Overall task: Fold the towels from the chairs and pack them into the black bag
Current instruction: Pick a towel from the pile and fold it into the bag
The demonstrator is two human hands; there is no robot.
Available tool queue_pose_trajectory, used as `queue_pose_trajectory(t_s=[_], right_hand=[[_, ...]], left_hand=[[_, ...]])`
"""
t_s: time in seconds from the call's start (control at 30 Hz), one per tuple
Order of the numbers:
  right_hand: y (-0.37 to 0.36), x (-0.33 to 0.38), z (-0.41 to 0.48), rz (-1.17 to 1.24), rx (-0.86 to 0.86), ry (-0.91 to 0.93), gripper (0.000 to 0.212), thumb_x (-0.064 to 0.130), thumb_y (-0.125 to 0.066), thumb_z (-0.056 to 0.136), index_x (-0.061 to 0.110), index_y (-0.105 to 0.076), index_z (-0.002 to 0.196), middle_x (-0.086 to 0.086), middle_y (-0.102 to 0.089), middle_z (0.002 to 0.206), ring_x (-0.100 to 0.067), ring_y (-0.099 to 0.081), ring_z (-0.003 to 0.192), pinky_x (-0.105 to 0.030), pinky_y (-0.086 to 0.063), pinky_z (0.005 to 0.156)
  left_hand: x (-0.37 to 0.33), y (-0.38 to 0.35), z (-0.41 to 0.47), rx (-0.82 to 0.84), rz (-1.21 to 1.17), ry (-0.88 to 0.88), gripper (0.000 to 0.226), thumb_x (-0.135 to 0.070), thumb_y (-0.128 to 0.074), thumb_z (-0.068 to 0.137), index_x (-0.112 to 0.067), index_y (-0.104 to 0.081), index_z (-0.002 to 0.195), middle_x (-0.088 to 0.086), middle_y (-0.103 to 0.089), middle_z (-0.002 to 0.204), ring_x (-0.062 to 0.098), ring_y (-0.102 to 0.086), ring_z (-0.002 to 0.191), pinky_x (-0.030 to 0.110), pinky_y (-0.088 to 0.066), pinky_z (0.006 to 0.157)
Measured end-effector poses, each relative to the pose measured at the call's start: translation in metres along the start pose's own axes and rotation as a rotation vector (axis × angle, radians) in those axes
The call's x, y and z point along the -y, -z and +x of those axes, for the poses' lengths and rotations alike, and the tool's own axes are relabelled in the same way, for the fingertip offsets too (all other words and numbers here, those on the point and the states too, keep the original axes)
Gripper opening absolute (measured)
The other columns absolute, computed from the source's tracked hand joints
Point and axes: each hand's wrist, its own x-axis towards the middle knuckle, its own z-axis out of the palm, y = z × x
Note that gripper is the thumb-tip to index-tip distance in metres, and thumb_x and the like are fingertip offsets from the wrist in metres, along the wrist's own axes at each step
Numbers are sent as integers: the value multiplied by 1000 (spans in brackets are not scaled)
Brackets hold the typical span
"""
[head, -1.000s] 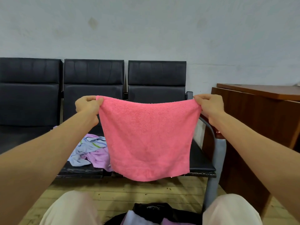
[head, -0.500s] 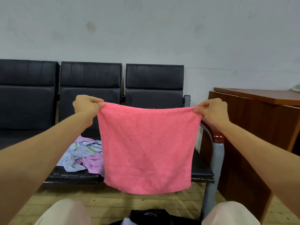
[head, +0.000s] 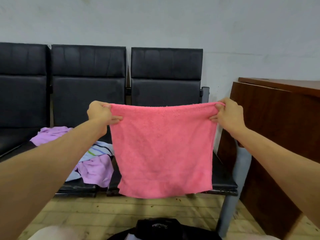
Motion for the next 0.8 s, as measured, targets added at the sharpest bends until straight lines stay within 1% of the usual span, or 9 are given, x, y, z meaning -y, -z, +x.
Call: queue_pose_trajectory(t_s=[0.07, 0.2, 0.3, 0.4, 0.47, 0.57, 0.67, 0.73, 0.8], right_hand=[[-12, -10, 7, -47, -9, 12, 15, 7, -52, 95, 3, -64, 103, -19, -69, 97, -34, -68, 88, -48, -54, 86], [-39, -33, 18, 13, -17, -50, 21, 9, -48, 98, 4, -69, 95, -18, -69, 92, -34, -68, 85, -48, -54, 87], [-61, -53, 19, 45, -20, -89, 22, 9, -47, 98, 6, -69, 94, -18, -69, 92, -32, -68, 89, -49, -54, 89], [-88, -81, 2, 66, 49, -137, 21, 11, -46, 98, 15, -61, 84, -15, -69, 91, -30, -68, 89, -51, -55, 86], [-103, -97, -20, 55, 126, -176, 21, 12, -46, 99, 15, -63, 89, -14, -69, 93, -28, -68, 89, -49, -55, 86], [-117, -119, -68, -79, 225, -146, 23, 12, -44, 100, 7, -66, 95, -12, -69, 96, -26, -63, 88, -31, -45, 81], [-130, -140, -112, -255, 404, -53, 21, 12, -42, 100, 8, -62, 103, -14, -68, 108, -36, -62, 101, -39, -44, 84], [-136, -145, -125, -354, 540, 24, 26, 12, -43, 99, 13, -59, 120, -6, -64, 124, -30, -59, 113, -39, -44, 95], [-139, -143, -123, -372, 547, 53, 32, 9, -45, 97, 14, -56, 127, -5, -62, 128, -27, -58, 114, -36, -43, 96]], left_hand=[[16, -13, 13, 42, -34, 20, 28, -4, -42, 95, -4, -53, 70, 25, -62, 88, 26, -70, 57, 32, -60, 55], [55, -31, 40, 131, 85, -19, 10, -4, -63, 66, 3, -66, 73, 25, -70, 92, 36, -69, 90, 52, -55, 84], [75, -44, 34, 186, 74, -21, 21, -8, -47, 62, -1, -67, 66, 25, -70, 94, 37, -67, 92, 51, -54, 88], [106, -53, 19, 213, 30, 5, 30, -5, -38, 70, 13, -62, 74, 21, -67, 89, 33, -66, 87, 48, -53, 83], [143, -54, 13, 234, 40, 49, 24, -1, -36, 81, 6, -58, 74, 20, -66, 91, 33, -66, 90, 45, -53, 86], [196, -52, -7, 295, 170, 77, 14, -10, -41, 94, -12, -49, 84, 18, -65, 97, 35, -64, 97, 49, -53, 88], [213, -45, -36, 489, 374, -63, 16, -7, -53, 92, -18, -44, 84, 1, -56, 83, 26, -58, 84, 40, -48, 78], [218, -41, -46, 634, 551, -206, 24, 1, -58, 86, -17, -46, 98, -1, -55, 94, 23, -55, 89, 37, -44, 80], [223, -39, -46, 705, 596, -277, 40, 4, -58, 85, -9, -45, 120, -1, -53, 112, 20, -53, 104, 33, -44, 88]])
